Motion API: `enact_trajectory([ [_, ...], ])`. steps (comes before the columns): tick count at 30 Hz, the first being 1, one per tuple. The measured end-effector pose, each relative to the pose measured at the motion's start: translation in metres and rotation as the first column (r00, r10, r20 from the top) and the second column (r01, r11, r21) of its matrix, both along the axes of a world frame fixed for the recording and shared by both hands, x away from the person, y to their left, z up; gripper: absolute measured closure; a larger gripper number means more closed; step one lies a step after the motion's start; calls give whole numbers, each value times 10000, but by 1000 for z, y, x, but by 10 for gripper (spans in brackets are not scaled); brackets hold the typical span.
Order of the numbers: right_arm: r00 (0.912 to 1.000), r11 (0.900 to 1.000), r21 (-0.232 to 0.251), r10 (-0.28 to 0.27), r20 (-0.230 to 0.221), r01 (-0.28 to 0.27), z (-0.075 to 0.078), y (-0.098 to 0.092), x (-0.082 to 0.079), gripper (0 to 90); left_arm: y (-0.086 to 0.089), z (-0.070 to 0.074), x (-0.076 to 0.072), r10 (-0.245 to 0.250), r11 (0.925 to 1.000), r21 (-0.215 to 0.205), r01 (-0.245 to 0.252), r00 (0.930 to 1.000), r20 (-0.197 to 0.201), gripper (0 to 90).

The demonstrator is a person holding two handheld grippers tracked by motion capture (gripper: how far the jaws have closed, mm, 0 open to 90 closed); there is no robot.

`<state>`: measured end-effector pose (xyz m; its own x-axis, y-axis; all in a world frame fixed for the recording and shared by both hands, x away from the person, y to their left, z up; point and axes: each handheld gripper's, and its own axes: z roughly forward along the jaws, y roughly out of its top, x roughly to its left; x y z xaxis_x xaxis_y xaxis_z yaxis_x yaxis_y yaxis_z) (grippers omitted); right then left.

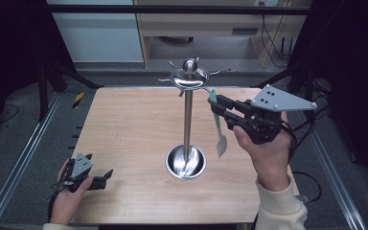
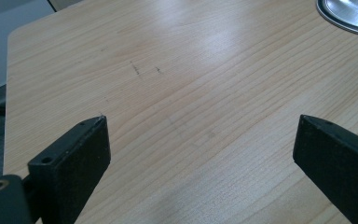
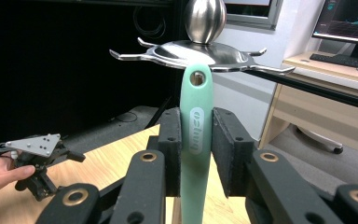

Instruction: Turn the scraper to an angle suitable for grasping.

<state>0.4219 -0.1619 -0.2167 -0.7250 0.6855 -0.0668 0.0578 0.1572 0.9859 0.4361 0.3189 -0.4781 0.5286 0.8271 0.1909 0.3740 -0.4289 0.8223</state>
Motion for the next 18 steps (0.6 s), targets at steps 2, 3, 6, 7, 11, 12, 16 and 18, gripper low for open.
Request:
enact_trajectory([
  [2, 10000, 10000, 23, -17, -24, 17, 0, 0, 0, 741, 0, 0, 0, -20, 10000, 8, 20, 10000, -6, 38],
  [3, 10000, 10000, 41, -36, -25, 37, 0, 0, 0, 741, 0, 0, 0, -18, 10000, 8, 18, 10000, -2, 38],
  [6, 10000, 10000, 72, -52, -22, 52, -1, 0, 1, 741, -1, 0, 0, -40, 10000, 32, 40, 10000, -11, 38],
  [7, 10000, 10000, 68, -42, -21, 42, -1, 0, 1, 740, -1, 0, 0, -43, 10000, 27, 43, 10000, -12, 38],
  [11, 10000, 9999, 97, -55, -27, 55, -1, 1, 1, 740, -1, 0, 0, -49, 10000, 40, 49, 10000, -19, 37],
  [12, 10000, 9999, 109, -52, -23, 53, -1, 1, 1, 740, -1, 0, 0, -58, 10000, 47, 58, 10000, -24, 38],
  [16, 10000, 9999, 125, -80, -25, 80, -2, 3, 2, 740, -1, 0, 0, -61, 10000, 39, 61, 10000, -11, 37],
  [18, 9999, 9998, 162, -98, -38, 98, -3, 4, 2, 740, -1, 0, 0, -61, 10000, 48, 61, 10000, -16, 38],
])
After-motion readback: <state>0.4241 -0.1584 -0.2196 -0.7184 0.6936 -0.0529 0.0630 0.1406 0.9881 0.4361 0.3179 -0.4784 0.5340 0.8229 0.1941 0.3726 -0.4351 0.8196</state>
